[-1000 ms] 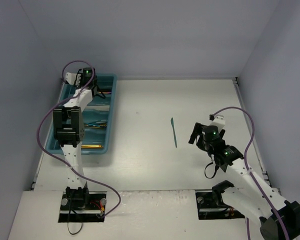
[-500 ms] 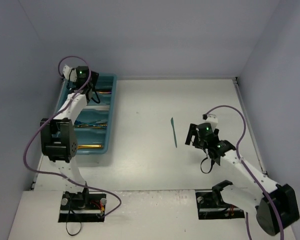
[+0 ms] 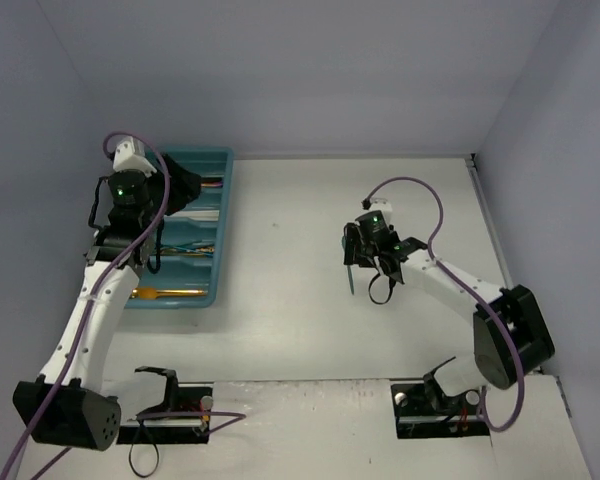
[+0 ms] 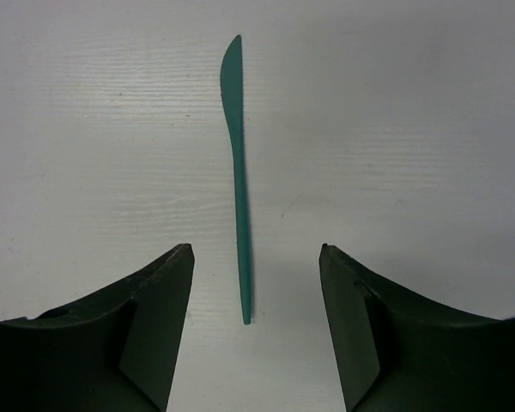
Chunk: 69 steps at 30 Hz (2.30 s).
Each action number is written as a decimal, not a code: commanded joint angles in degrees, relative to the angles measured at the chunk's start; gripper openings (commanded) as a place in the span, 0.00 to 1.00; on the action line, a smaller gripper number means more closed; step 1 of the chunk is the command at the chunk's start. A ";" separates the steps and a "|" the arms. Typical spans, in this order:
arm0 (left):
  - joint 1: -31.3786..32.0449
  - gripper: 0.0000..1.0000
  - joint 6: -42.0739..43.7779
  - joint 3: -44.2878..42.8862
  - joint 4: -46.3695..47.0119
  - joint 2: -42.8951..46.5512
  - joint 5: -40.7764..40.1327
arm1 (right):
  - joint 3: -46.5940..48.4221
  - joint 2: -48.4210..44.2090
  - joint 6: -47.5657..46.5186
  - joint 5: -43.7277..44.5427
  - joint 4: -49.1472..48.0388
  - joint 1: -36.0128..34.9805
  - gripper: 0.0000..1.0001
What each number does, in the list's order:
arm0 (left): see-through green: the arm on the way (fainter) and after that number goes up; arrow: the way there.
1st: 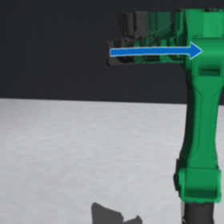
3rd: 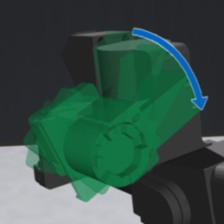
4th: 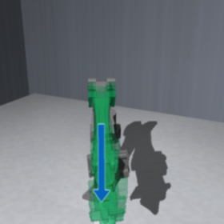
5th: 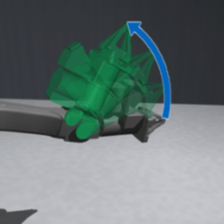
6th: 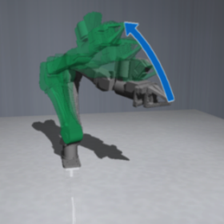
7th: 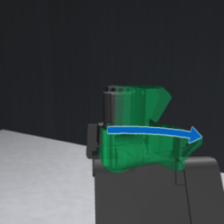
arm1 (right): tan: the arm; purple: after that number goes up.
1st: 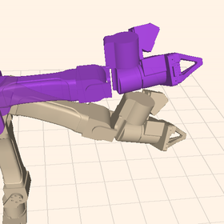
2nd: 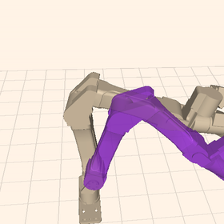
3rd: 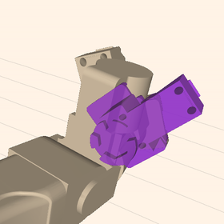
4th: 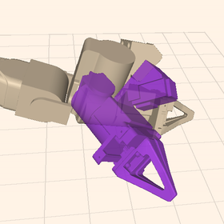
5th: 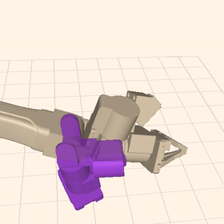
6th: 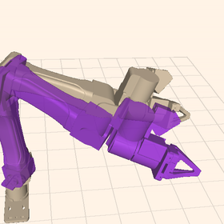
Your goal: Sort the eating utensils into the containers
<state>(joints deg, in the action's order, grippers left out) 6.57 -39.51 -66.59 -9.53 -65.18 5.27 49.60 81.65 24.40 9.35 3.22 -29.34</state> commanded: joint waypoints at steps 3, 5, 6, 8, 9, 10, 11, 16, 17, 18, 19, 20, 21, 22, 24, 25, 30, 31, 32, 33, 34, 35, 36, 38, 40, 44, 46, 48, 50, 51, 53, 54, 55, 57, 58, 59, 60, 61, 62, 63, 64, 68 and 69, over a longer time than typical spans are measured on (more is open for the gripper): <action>-0.22 0.58 11.76 2.38 -17.95 8.41 11.23 | 5.46 7.34 0.03 -2.19 -1.70 -0.67 0.49; -0.17 0.58 13.86 2.64 -22.25 10.11 13.10 | 6.22 9.08 0.39 -2.01 -1.72 -0.72 0.47; -0.15 0.58 14.61 2.92 -23.91 11.00 13.96 | 6.41 9.72 0.61 -1.92 -1.74 -0.77 0.47; -0.15 0.58 15.55 3.72 -26.40 12.79 15.81 | 6.54 10.59 1.10 -1.73 -1.80 -0.95 0.46; -0.19 0.58 15.83 4.12 -27.10 13.47 16.39 | 6.56 11.25 1.24 -1.63 -1.81 -1.12 0.46; -0.24 0.58 16.03 4.51 -27.61 14.07 16.85 | 6.56 11.98 1.35 -1.53 -1.81 -1.31 0.45; -0.19 0.58 16.34 5.34 -27.90 14.56 17.18 | 6.51 12.54 1.55 -1.08 -1.81 -1.58 0.45; -0.24 0.58 16.54 7.65 -27.85 15.34 16.81 | 6.65 15.60 2.32 0.06 -1.90 -2.53 0.43; -0.24 0.58 16.37 7.69 -27.77 15.09 17.05 | 6.65 16.01 2.45 0.18 -1.90 -2.62 0.42; -0.20 0.58 16.35 7.56 -27.74 14.89 17.29 | 6.61 16.58 2.53 0.23 -1.93 -2.65 0.41; -0.16 0.58 16.43 7.33 -27.74 14.72 17.51 | 6.54 17.16 2.61 0.24 -1.98 -2.66 0.40; -0.20 0.58 16.63 7.12 -27.74 14.59 17.64 | 6.42 17.37 2.82 0.28 -1.98 -2.70 0.38; -0.24 0.58 16.84 6.90 -27.74 14.47 17.77 | 6.29 17.58 3.03 0.33 -1.98 -2.73 0.37; -0.24 0.58 16.99 6.54 -27.74 14.31 17.92 | 6.14 17.74 3.18 0.48 -1.93 -2.68 0.35; -0.17 0.58 17.25 6.01 -27.74 14.13 18.17 | 5.88 17.92 3.36 0.73 -1.90 -2.72 0.30; -0.20 0.58 17.22 5.95 -27.79 14.02 18.35 | 5.76 17.98 3.47 0.96 -1.90 -2.79 0.27; -0.24 0.58 16.38 5.78 -27.74 13.51 19.85 | 5.33 18.37 3.63 1.80 -1.98 -3.36 0.04; -0.20 0.58 15.99 5.81 -27.70 13.59 19.47 | 5.41 18.29 3.40 1.53 -1.98 -3.55 0.02; -0.16 0.58 15.61 5.85 -27.66 13.66 19.08 | 5.49 18.21 3.16 1.26 -1.99 -3.75 0.00; -0.15 0.58 15.33 5.80 -27.53 13.68 18.75 | 5.57 17.58 2.99 1.08 -1.99 -3.91 0.00; -0.12 0.58 14.93 5.77 -27.22 13.71 18.61 | 5.72 16.83 2.71 0.89 -2.02 -4.26 0.00; -0.07 0.58 14.44 5.77 -26.83 13.76 18.56 | 5.92 16.10 2.37 0.70 -2.07 -4.70 0.00; -0.06 0.58 13.18 5.77 -26.32 13.69 18.93 | 6.09 14.95 1.95 0.37 -2.15 -5.13 0.00; 0.93 0.58 10.94 5.87 -24.59 13.45 20.27 | 6.74 10.32 -0.29 0.22 -2.44 -7.56 0.00; 3.06 0.58 8.60 6.02 -21.64 12.91 19.63 | 6.34 5.74 -1.99 -0.13 -5.58 -9.68 0.00; 12.07 0.63 4.52 6.02 -15.54 11.25 12.69 | 4.83 -3.20 -3.80 -3.84 -11.86 -13.61 0.00; 15.13 0.65 0.92 6.69 -11.03 10.15 11.47 | 5.02 -5.42 -4.64 -4.60 -13.08 -15.54 0.00; 17.98 0.65 -1.41 7.55 -6.33 9.20 11.51 | 5.37 -7.31 -5.49 -5.26 -14.16 -17.63 0.00; 19.84 0.66 -3.20 7.62 -1.42 7.73 10.88 | 5.57 -8.65 -6.19 -5.84 -15.94 -20.05 0.00; 20.67 0.67 -3.77 7.55 0.50 7.00 10.67 | 5.59 -9.08 -6.36 -6.24 -16.75 -20.93 0.00; 23.07 0.67 -4.51 7.19 3.32 5.71 10.39 | 5.68 -9.57 -6.47 -6.87 -18.04 -22.05 0.00; 23.83 0.67 -4.63 6.96 4.47 5.06 9.94 | 5.64 -9.72 -6.47 -7.14 -18.87 -22.62 0.00; 24.56 0.67 -4.75 6.73 5.62 4.41 9.48 | 5.60 -9.88 -6.47 -7.41 -19.71 -23.20 0.00; 25.49 0.67 -4.67 6.20 6.00 2.88 8.93 | 5.42 -10.10 -6.07 -8.01 -21.02 -23.96 0.00; 25.90 0.67 -4.61 5.93 5.94 2.12 8.65 | 5.30 -10.21 -5.83 -8.30 -21.67 -24.30 0.00; 26.27 0.67 -4.61 5.75 5.35 1.62 8.15 | 5.07 -10.35 -5.55 -8.39 -22.49 -24.62 0.00; 26.60 0.67 -4.63 5.60 4.86 1.09 7.73 | 4.87 -10.46 -5.30 -8.50 -23.20 -24.90 0.00; 26.81 0.66 -4.76 5.60 4.77 0.51 7.65 | 4.74 -10.46 -5.13 -8.67 -23.46 -24.98 0.00; 27.03 0.66 -4.89 5.60 4.69 -0.04 7.55 | 4.62 -10.45 -4.97 -8.82 -23.72 -25.06 0.00; 27.34 0.64 -5.10 5.65 4.64 -0.36 7.34 | 4.57 -10.40 -4.86 -8.82 -24.08 -25.12 0.00; 27.64 0.61 -5.30 5.72 4.56 -0.62 7.20 | 4.50 -10.40 -4.80 -8.82 -24.34 -25.16 0.00; 28.50 0.49 -6.15 6.23 4.46 -0.85 6.92 | 4.25 -10.52 -4.86 -8.36 -24.63 -25.24 0.00; 28.61 0.46 -6.46 6.47 4.58 -0.74 6.89 | 4.15 -10.54 -4.87 -8.13 -24.68 -25.24 0.00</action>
<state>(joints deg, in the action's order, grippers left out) 34.25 -44.36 -57.98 -9.52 -67.02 13.12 53.83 73.01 19.40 1.06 -15.58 -54.11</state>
